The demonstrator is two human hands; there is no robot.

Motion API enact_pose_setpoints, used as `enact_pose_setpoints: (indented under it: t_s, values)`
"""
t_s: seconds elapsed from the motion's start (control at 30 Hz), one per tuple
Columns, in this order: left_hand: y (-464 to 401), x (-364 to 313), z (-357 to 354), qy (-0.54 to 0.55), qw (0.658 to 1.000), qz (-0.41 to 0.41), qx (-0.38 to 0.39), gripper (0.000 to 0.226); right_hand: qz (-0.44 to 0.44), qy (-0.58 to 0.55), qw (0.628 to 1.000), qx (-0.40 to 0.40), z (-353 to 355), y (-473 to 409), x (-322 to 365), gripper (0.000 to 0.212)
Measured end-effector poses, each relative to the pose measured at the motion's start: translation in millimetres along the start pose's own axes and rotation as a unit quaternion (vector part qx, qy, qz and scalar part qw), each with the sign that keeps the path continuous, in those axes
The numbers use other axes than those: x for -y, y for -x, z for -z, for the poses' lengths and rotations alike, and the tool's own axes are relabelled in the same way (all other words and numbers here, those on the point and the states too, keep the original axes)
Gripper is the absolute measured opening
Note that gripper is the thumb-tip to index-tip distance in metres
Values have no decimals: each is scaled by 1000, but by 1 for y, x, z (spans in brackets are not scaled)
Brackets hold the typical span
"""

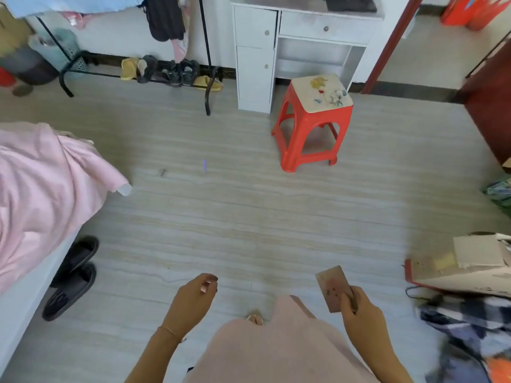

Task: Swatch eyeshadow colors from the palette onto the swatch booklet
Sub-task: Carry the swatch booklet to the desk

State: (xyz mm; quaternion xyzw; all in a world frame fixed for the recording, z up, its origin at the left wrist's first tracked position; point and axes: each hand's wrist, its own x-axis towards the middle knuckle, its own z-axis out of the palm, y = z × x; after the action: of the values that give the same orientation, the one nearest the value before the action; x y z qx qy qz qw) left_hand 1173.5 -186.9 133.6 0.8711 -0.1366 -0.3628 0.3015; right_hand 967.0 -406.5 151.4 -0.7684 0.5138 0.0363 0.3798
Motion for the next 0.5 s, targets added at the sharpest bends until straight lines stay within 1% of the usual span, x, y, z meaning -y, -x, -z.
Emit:
enact_pose_setpoints:
  t_s: [0.13, 0.23, 0.33, 0.4, 0.5]
  values:
    - [-70, -45, 17, 12, 1000, -14, 6, 18, -29, -25, 999, -16, 6, -53, 29, 9]
    - [-114, -68, 22, 32, 999, -4, -2, 18, -56, -43, 997, -29, 11, -97, 44, 12]
    - [-153, -90, 28, 43, 999, 19, 3, 16, -70, -33, 997, -21, 20, -150, 64, 14]
    - [-177, -106, 36, 40, 999, 37, 3, 14, -65, -26, 997, -9, 31, -187, 84, 14]
    - [-216, -133, 55, 38, 999, 38, -6, 13, -30, -11, 999, 3, 45, -248, 119, 16]
